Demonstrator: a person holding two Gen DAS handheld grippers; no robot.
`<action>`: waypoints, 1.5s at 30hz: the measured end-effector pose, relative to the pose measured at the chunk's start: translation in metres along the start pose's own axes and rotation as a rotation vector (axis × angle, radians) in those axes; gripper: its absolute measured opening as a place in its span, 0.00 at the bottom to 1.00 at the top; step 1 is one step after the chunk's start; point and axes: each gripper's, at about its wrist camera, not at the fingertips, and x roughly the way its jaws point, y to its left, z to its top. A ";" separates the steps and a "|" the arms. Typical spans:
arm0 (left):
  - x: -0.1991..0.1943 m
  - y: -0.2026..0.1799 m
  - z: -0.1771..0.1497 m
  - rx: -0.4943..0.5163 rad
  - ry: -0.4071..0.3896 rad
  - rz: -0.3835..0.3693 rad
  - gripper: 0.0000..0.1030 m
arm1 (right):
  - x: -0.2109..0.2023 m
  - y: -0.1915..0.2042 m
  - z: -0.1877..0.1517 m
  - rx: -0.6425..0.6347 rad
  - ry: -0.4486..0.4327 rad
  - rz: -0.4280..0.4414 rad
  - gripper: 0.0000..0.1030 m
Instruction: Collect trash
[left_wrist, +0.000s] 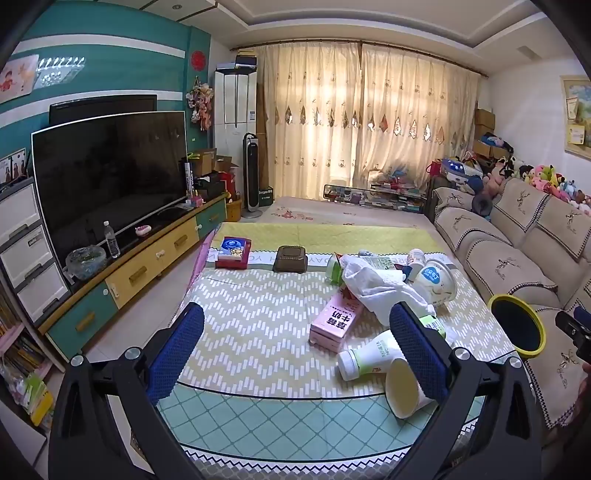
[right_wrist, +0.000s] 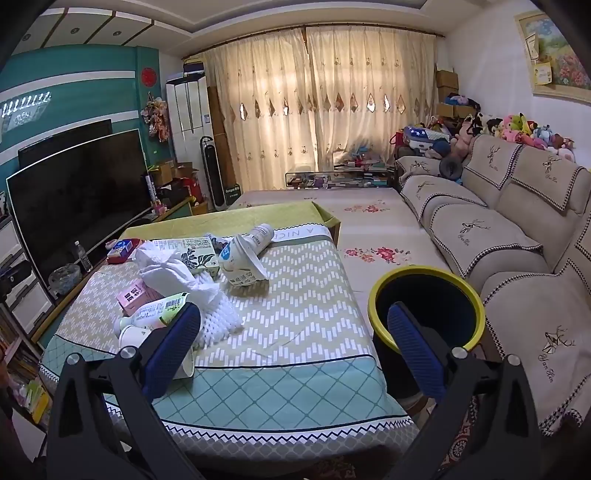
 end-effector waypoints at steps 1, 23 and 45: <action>0.000 0.000 0.000 -0.004 0.001 0.000 0.96 | -0.001 0.001 -0.001 -0.004 -0.011 -0.001 0.94; -0.002 0.002 -0.003 -0.008 0.010 -0.004 0.96 | 0.001 0.005 -0.002 -0.001 -0.004 0.004 0.94; 0.004 0.000 -0.007 -0.002 0.027 -0.004 0.96 | 0.012 0.006 -0.008 0.005 0.014 0.012 0.94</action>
